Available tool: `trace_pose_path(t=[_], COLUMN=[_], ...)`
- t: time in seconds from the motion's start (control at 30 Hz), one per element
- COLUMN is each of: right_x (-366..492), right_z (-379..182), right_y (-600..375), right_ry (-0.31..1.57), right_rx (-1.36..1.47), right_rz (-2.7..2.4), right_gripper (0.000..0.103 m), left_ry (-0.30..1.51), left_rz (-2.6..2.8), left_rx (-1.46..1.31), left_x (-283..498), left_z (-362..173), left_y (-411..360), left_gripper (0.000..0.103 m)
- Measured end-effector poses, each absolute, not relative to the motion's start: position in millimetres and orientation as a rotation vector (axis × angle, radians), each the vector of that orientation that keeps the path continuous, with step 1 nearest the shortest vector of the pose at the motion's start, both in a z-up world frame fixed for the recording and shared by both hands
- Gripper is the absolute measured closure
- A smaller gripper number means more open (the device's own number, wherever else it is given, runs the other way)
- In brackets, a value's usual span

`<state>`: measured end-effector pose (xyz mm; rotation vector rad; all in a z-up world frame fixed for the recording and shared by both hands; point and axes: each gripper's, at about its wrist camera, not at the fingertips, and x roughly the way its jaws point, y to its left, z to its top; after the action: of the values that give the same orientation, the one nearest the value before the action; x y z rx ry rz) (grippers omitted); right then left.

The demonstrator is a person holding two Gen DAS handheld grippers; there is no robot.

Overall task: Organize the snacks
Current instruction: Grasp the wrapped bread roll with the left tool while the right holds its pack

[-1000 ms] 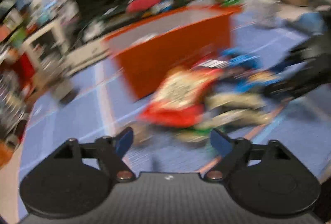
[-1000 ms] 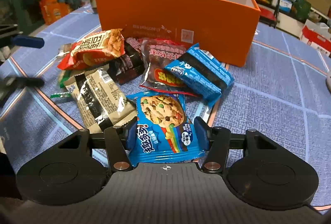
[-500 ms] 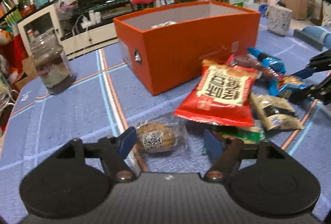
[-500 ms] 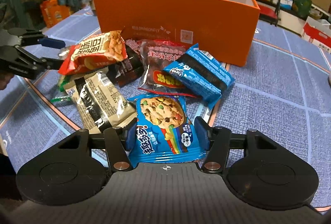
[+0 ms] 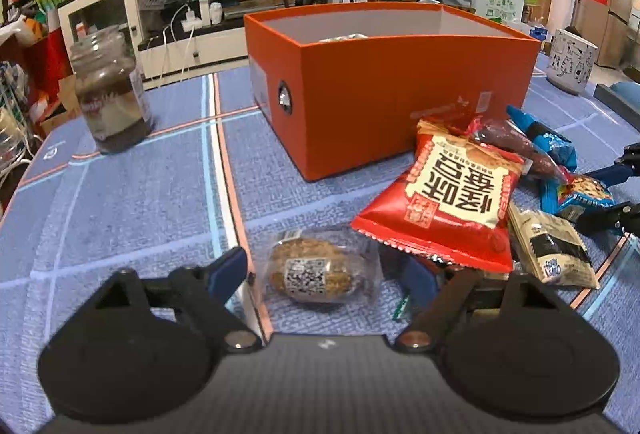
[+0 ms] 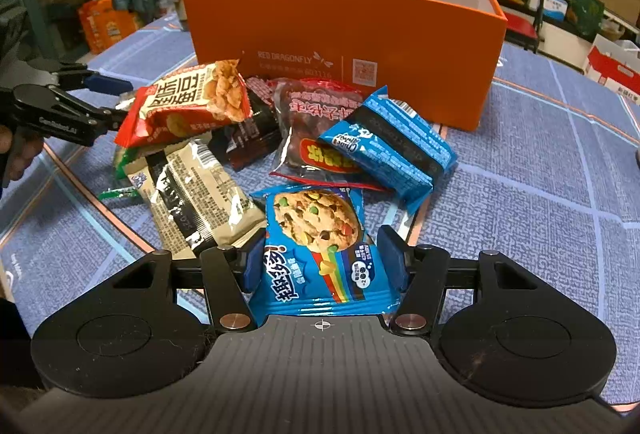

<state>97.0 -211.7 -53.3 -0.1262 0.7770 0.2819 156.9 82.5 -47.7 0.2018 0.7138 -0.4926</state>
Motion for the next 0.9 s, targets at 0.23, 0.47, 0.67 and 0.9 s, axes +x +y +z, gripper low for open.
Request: trace_pose_path(t=[0.23, 0.47, 0.67, 0.9], right_x=[97.9, 98.2, 98.1, 96.6], right_z=[-54.3, -54.6, -54.5, -52.8], right_y=[-210.3, -209.3, -209.5, -212.3], right_ry=[0.766, 0.766, 0.765, 0.765], right_rx=[-0.134, -0.138, -0.138, -0.133], right_rz=[0.281, 0.281, 0.28, 0.279], right_gripper=[0.056, 0.055, 0.057, 0.067], left_ry=[0.755, 0.749, 0.741, 0.736], left_rz=[-0.484, -0.461, -0.457, -0.442], left_rx=[0.126, 0.128, 0.16, 0.192], left_x=[163.7, 165.9, 161.2, 152.5], left_z=[-51.7, -52.5, -48.5, -44.5], left_y=[85.2, 82.2, 76.8, 74.0], left_gripper=[0.032, 0.034, 0.043, 0.045])
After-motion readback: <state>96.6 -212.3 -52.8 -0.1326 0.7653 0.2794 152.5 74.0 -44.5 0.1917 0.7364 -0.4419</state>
